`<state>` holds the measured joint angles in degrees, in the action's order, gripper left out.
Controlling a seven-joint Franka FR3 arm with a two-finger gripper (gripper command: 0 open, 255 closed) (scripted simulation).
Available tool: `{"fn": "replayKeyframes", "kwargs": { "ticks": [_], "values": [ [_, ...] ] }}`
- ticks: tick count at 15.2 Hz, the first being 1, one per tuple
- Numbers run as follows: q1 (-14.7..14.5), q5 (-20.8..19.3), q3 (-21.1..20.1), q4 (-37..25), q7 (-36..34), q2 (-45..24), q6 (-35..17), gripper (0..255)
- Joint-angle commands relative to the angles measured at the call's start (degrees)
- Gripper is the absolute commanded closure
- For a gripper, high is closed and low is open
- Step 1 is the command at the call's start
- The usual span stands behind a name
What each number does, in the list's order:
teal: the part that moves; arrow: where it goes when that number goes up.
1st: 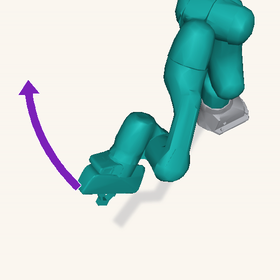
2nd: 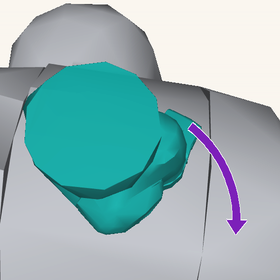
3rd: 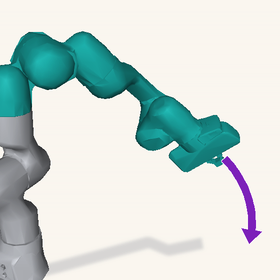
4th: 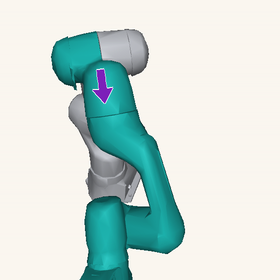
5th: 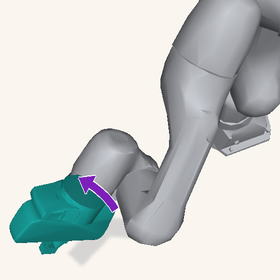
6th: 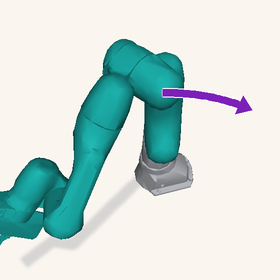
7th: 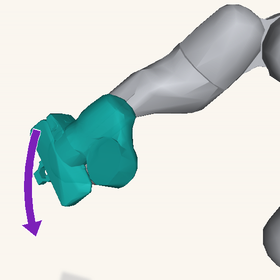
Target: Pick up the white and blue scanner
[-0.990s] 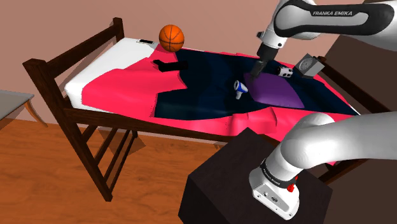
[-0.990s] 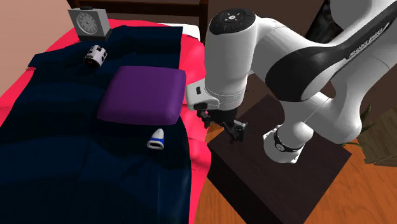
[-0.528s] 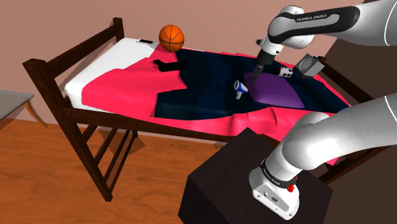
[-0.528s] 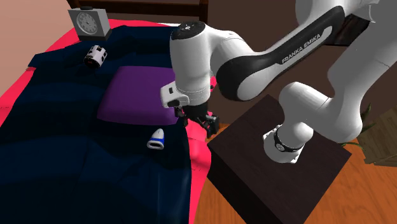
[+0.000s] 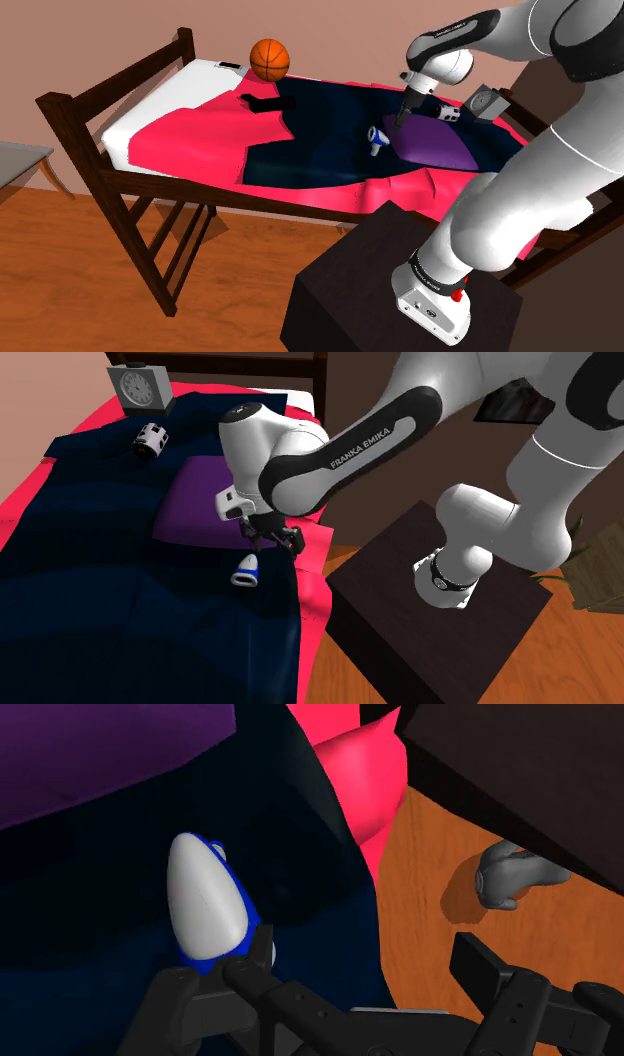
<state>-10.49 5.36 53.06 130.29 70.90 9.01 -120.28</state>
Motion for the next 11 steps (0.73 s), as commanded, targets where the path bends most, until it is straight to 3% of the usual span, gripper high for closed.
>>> {"fn": "replayKeyframes", "kwargs": {
  "ticks": [1,3,6,11],
  "values": [
    [-2.06,8.86,4.23,-4.28,9.87,-8.7,0.4,0],
    [-0.29,18.34,4.86,-8.98,19.17,-18.06,2.67,0],
    [7.34,27.86,0.34,-16.65,28.6,-29.03,6.69,0],
    [9.23,30.37,-1.62,-16.46,30.79,-31.7,5.12,0]
  ]
}}
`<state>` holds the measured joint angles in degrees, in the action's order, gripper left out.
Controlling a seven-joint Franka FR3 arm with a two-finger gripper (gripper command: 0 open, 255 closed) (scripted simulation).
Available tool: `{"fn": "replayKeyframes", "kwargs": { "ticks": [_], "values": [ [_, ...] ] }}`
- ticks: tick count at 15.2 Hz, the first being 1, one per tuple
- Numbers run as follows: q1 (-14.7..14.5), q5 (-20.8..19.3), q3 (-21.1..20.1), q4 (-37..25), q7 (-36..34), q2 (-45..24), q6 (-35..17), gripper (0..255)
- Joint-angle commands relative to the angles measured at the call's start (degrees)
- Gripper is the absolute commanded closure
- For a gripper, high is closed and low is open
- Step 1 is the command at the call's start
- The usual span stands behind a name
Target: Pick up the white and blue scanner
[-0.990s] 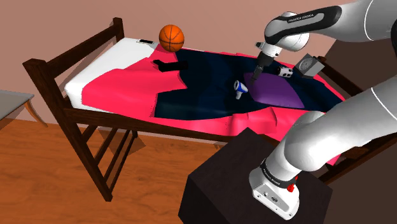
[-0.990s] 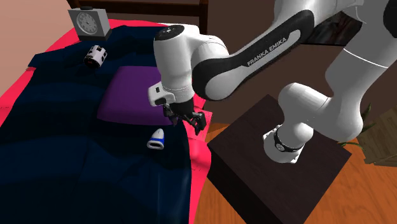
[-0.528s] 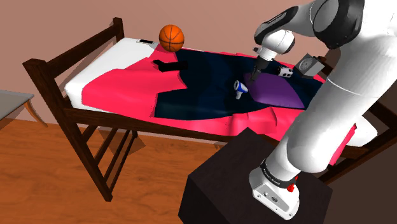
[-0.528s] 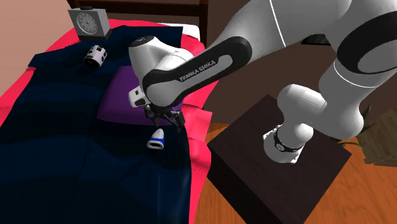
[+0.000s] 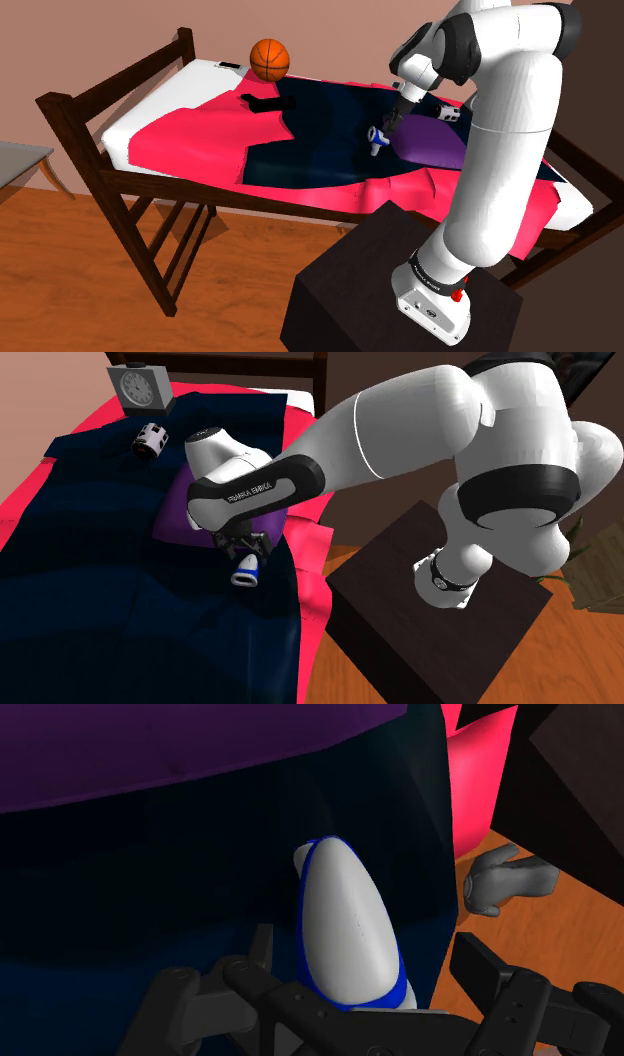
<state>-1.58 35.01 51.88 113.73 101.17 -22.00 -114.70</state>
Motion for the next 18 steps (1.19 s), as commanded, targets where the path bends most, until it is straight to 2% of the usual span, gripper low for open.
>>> {"fn": "replayKeyframes", "kwargs": {
  "ticks": [1,5,6,15,18],
  "values": [
    [0.58,1.26,-0.77,0.28,0.96,-1.22,-0.9,0],
    [1.28,2.67,-1.65,0.66,2.07,-2.6,-2.0,0],
    [1.29,2.62,-1.62,0.63,2.07,-2.57,-1.94,255],
    [1.27,2.67,-1.65,0.66,2.07,-2.6,-2.0,255],
    [0.47,1.03,-0.63,0.2,0.77,-1.0,-0.72,255]
  ]
}}
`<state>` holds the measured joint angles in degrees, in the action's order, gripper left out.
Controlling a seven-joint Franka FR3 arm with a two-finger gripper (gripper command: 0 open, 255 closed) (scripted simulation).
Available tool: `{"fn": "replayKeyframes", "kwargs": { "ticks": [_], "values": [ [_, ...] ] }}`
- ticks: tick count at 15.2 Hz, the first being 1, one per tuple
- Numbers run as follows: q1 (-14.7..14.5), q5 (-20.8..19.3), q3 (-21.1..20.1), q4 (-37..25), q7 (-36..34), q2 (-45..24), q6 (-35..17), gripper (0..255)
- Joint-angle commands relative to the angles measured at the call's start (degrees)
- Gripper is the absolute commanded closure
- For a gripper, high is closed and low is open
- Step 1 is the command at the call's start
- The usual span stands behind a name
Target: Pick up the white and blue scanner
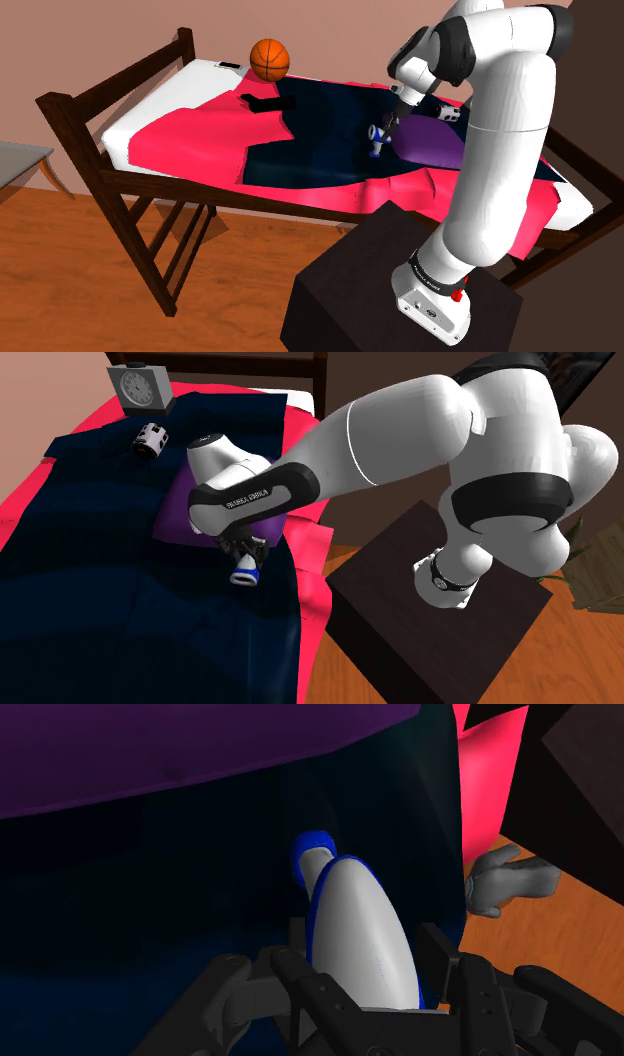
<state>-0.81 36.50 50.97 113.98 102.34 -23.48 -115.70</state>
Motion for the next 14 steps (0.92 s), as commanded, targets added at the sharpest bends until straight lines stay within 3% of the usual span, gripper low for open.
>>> {"fn": "replayKeyframes", "kwargs": {
  "ticks": [1,14],
  "values": [
    [-0.56,-1.0,0.61,-0.22,-0.84,1.02,0.73,255],
    [-3.06,-6.63,3.63,-3.11,-5.6,6.48,6.02,255]
  ]
}}
